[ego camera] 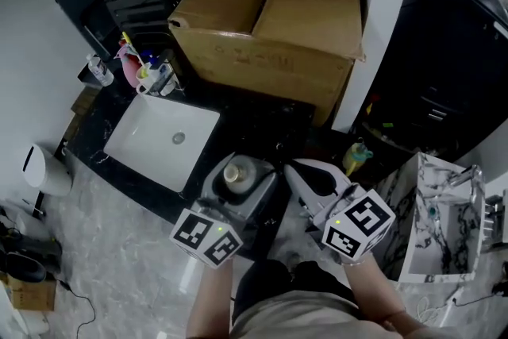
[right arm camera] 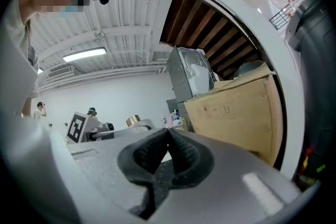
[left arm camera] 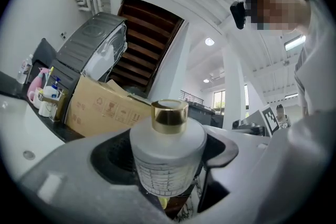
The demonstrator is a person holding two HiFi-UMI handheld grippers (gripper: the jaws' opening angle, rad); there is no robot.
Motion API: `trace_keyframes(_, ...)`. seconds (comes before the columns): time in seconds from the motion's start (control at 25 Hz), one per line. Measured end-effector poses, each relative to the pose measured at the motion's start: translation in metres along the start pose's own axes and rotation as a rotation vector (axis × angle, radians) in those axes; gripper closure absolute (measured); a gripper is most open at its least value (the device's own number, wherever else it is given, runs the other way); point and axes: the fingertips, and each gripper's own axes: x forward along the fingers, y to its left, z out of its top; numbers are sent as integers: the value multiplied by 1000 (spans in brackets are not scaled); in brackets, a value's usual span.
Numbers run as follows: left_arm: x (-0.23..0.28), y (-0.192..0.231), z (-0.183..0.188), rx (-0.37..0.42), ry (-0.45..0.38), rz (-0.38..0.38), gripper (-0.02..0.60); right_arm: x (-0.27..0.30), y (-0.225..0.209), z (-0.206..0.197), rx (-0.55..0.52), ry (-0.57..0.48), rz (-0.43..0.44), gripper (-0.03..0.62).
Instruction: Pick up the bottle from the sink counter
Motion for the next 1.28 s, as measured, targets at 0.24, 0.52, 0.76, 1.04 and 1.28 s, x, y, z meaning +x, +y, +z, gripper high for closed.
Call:
trace_keyframes(0.24, -25, -21, 8, -8, -64, 38, 242, -15, 17, 3, -29, -6, 49, 591)
trace_keyframes(0.52, -44, -55, 21, 45, -133, 21, 242, -33, 38, 20, -61, -53, 110, 591)
trace_keyframes(0.76, -56, -70, 30, 39, -163, 26, 242, -39, 52, 27, -81, -71, 143, 591)
trace_keyframes(1.04, -71, -88, 30, 51, -178, 23, 242, -48, 67, 25, -109, -63, 167, 591)
trace_keyframes(1.28, -80, -96, 29, 38, -187, 28, 242, -55, 79, 20, -109, -59, 184, 591)
